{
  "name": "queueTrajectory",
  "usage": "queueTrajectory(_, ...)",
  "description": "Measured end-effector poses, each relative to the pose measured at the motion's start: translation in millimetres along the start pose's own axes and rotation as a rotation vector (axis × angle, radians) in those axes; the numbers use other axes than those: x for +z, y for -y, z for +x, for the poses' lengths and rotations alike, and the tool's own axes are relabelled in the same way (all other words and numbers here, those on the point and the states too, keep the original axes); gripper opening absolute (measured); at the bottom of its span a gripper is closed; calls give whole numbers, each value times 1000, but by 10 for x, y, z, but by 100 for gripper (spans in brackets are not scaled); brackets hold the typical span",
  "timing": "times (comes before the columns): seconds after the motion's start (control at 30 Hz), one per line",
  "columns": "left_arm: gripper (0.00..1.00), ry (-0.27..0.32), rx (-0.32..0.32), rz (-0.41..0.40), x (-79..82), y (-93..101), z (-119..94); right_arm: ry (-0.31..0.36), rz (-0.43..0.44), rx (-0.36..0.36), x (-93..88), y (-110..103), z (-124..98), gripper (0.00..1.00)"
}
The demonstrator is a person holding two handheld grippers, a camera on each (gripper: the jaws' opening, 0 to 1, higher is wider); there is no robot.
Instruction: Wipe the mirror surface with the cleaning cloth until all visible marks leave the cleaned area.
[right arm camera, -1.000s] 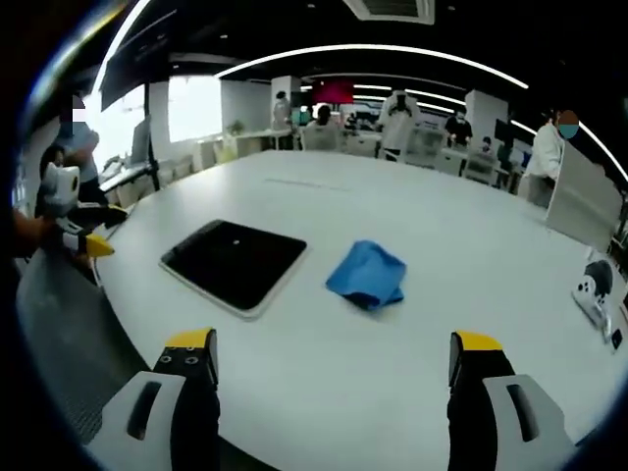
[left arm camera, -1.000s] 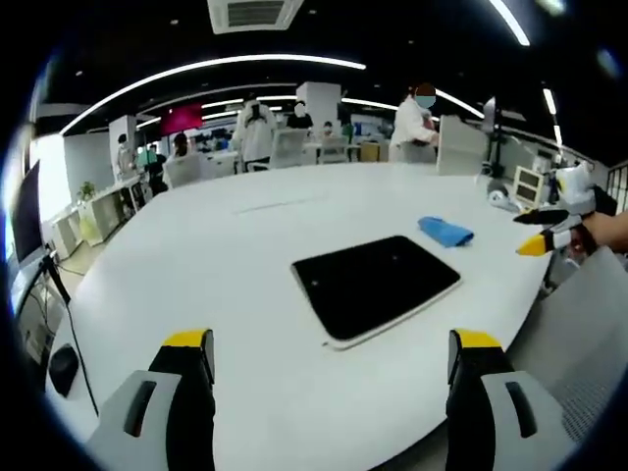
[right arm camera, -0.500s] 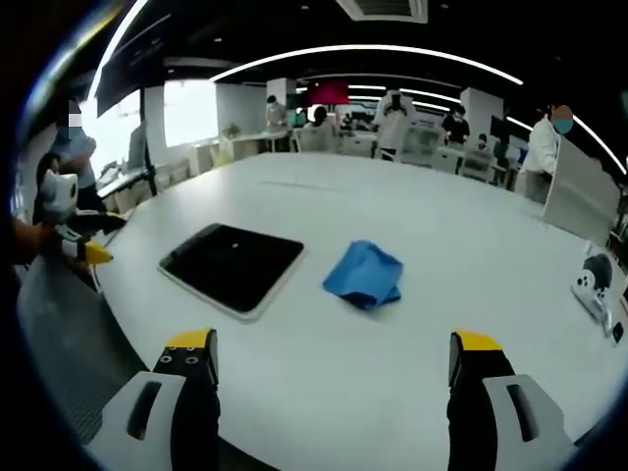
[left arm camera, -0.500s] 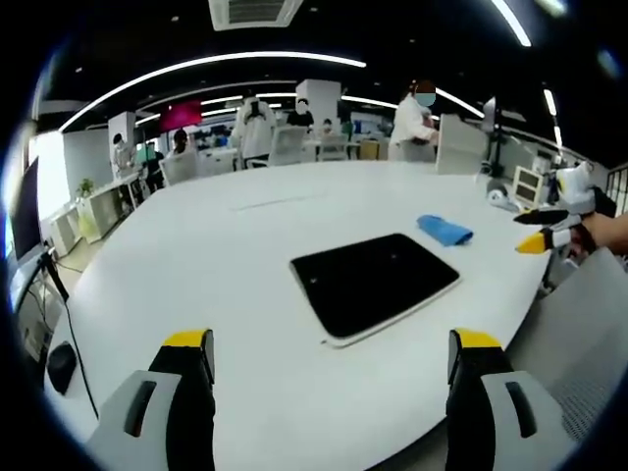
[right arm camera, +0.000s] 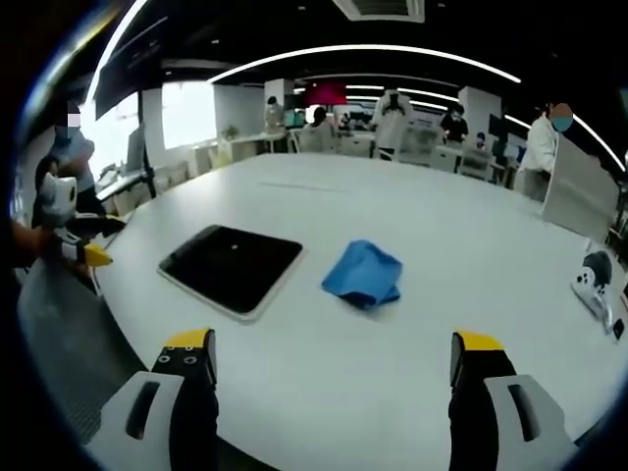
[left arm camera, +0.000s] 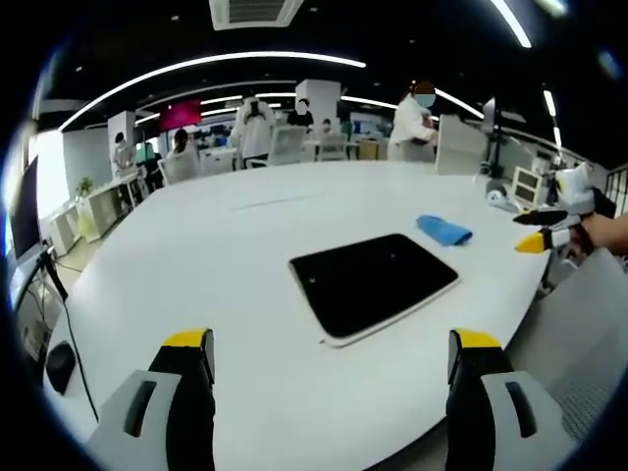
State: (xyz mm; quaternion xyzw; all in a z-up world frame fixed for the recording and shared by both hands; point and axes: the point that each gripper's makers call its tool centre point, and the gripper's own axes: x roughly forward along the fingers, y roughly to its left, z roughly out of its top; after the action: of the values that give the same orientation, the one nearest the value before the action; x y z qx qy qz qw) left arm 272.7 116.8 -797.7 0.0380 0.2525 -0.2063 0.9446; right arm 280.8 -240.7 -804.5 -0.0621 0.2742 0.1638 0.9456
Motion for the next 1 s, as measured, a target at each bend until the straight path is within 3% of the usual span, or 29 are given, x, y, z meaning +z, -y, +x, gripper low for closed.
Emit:
queueTrajectory(0.4, 100, 4, 1, 3, 6, -5, -4, -8, 14, -17, -5, 31, -7, 100)
queueTrajectory(0.47, 100, 6, 0, 2, 10, -5, -4, -97, 15, -45, -109, 72, -12, 99)
queueTrajectory(0.53, 100, 8, 3, 0, 11, -12, -8, -107, -16, -43, -67, 84, -5, 98)
queueTrajectory(0.63, 100, 5, 2, 0, 4, -17, -10, -118, 57, -16, 112, 117, -27, 99)
queueTrajectory(0.83, 100, -23, 16, -29, -71, -39, -26, -137, 33, 5, 423, 108, -93, 100)
queueTrajectory(1.0, 100, 10, -46, 32, 12, 94, -11, -161, 18, 32, 619, 78, -87, 100)
